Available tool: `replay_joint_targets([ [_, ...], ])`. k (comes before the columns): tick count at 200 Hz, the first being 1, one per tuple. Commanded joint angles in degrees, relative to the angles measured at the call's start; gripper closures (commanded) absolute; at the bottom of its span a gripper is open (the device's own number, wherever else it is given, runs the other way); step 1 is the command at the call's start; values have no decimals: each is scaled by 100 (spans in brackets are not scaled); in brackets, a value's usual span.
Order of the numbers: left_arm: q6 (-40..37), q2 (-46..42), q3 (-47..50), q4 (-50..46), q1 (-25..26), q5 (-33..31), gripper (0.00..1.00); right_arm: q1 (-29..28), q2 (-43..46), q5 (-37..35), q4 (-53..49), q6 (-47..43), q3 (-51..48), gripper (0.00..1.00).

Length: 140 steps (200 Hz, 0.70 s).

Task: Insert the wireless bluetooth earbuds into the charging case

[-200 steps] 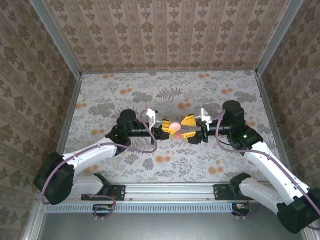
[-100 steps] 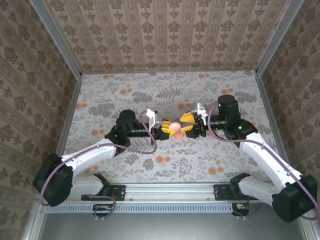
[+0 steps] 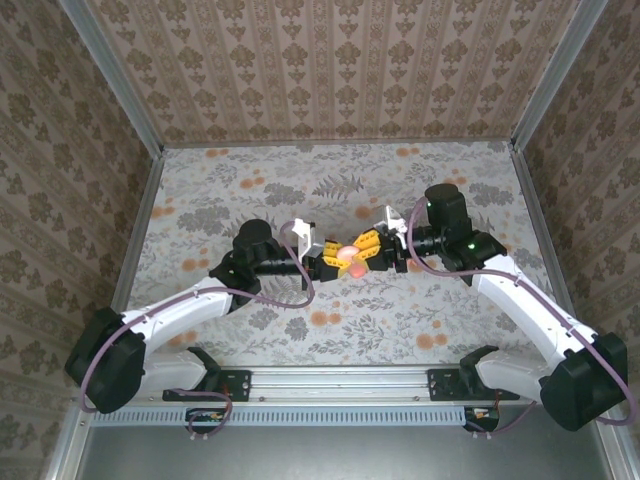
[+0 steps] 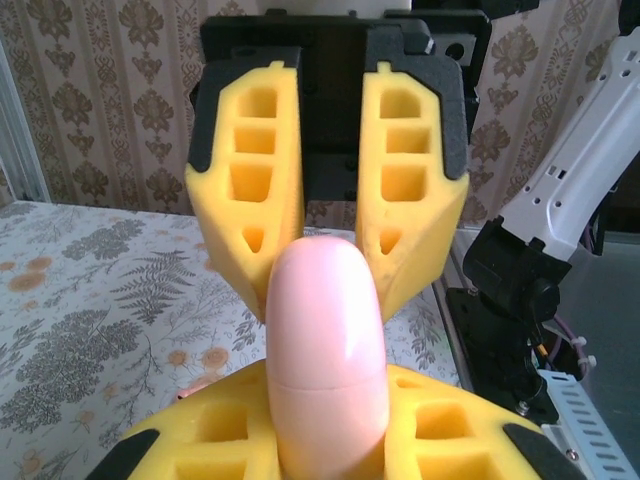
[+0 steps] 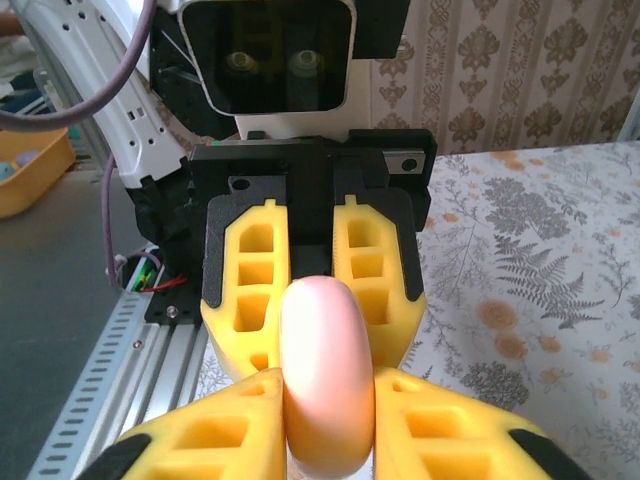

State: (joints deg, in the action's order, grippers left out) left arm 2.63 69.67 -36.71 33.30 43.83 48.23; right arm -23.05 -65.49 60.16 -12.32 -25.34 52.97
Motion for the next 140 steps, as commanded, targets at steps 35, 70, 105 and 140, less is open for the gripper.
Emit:
replay_joint_targets([
  [35,-132,-173,-90,34,26,-102,83,-49,50,155,-438,-399,200,84],
  [70,-146,-238,4,43,28,-259,48,-44,103,-47,-732,-601,214,84],
  [105,-191,-315,128,31,26,-363,19,-24,142,-169,-934,-704,224,84],
  [140,-246,-431,225,-49,20,-466,0,-16,133,-287,-1077,-769,231,84],
])
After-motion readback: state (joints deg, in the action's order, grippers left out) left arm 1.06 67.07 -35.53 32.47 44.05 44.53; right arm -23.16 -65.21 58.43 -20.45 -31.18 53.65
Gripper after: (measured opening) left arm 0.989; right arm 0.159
